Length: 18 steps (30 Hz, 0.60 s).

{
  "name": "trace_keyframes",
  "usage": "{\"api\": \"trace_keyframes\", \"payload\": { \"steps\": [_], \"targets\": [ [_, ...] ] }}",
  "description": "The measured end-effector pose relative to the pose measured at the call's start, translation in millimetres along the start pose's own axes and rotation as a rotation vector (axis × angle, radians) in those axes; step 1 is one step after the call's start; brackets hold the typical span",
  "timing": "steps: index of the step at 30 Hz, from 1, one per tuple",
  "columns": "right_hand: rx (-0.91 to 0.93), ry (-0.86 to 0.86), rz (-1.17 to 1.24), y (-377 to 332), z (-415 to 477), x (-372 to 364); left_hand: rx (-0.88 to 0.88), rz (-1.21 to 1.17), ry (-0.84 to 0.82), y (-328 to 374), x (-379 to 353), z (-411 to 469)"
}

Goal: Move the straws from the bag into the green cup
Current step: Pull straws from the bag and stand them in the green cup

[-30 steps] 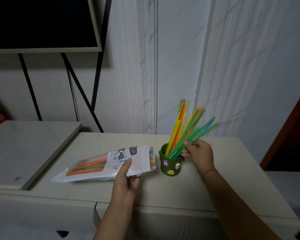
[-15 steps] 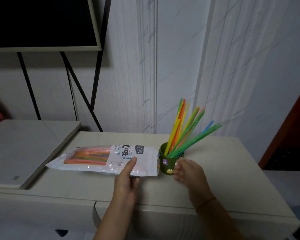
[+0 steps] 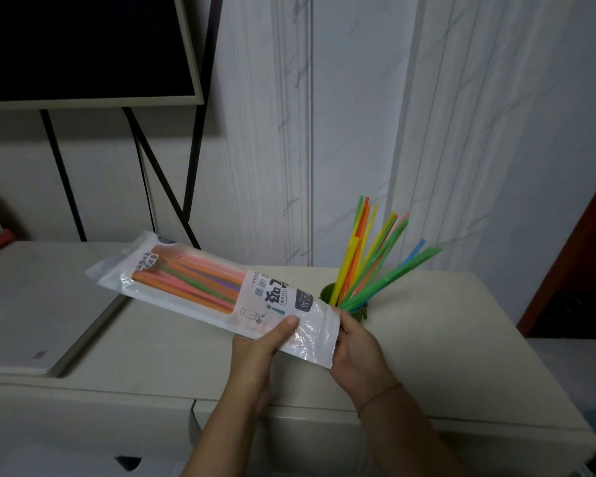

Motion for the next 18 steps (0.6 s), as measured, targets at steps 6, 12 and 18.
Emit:
{"api": "trace_keyframes", "payload": {
  "steps": [6, 12, 18],
  "targets": [
    [-0.019, -0.06, 0.027, -3.4, -3.1, -7.5, -0.027, 0.097, -0.051, 5.6, -3.8, 1.5],
    [0.081, 0.147, -0.087, -12.7, -1.6, 3.7, -0.029, 0.018, -0.02, 4.9, 1.5, 3.7],
    [0.133, 0.167, -0.496, -23.7, -6.1, 10.7, -0.028, -0.129, 0.051, -2.1, 8.8, 4.3]
  ]
}}
Point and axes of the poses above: each hand's wrist, its own z-axis towards the middle knuckle, its own x-axis out of the back of the hand, y = z × x, the point moved 5 cm from there along z, towards the middle knuckle, and after that the axes turned 14 degrees about -y, right-handed, at the moved point
